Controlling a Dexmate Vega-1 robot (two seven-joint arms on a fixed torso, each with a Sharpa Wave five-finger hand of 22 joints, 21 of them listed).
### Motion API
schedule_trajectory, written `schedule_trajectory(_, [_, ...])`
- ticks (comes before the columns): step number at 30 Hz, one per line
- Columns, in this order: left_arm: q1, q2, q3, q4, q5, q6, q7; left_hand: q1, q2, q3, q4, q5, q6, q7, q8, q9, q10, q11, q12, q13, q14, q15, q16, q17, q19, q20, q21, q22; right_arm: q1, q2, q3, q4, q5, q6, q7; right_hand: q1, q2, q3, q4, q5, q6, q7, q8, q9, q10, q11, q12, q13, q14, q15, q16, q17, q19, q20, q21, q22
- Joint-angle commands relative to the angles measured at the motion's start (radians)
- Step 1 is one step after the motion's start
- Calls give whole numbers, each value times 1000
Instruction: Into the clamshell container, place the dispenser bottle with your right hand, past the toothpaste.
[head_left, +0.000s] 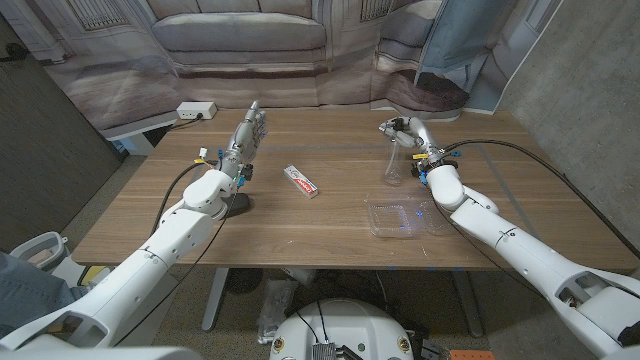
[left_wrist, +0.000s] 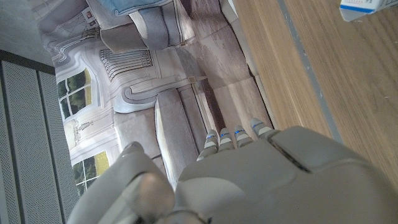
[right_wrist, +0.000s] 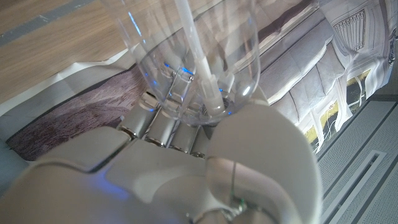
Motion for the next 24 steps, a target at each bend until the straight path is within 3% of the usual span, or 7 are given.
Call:
schedule_trajectory(1, [-1, 2, -2, -1, -1, -1, -2, 5, 12, -4, -1, 3, 8, -1, -1, 5, 1, -4, 4, -1, -5, -2, -1, 3, 0, 2, -6, 1, -9, -2, 10, -15, -5, 14, -7, 4, -4, -5, 1, -3, 19, -4, 1, -2, 16, 5, -8, -2, 23, -78, 7, 4, 8, -112, 8, 2])
schedule_trajectory(24, [-10, 6, -2, 2, -4, 5, -11, 6, 14, -8, -1, 3, 9, 1, -1, 5, 1, -2, 4, -1, -5, -1, -2, 3, 2, 2, -13, 1, -48, -20, 44, -74, -7, 32, -22, 6, -2, -9, 4, -10, 29, -6, -14, -5, 26, 0, -19, -13, 35, -78, 6, 7, 11, -112, 20, 5])
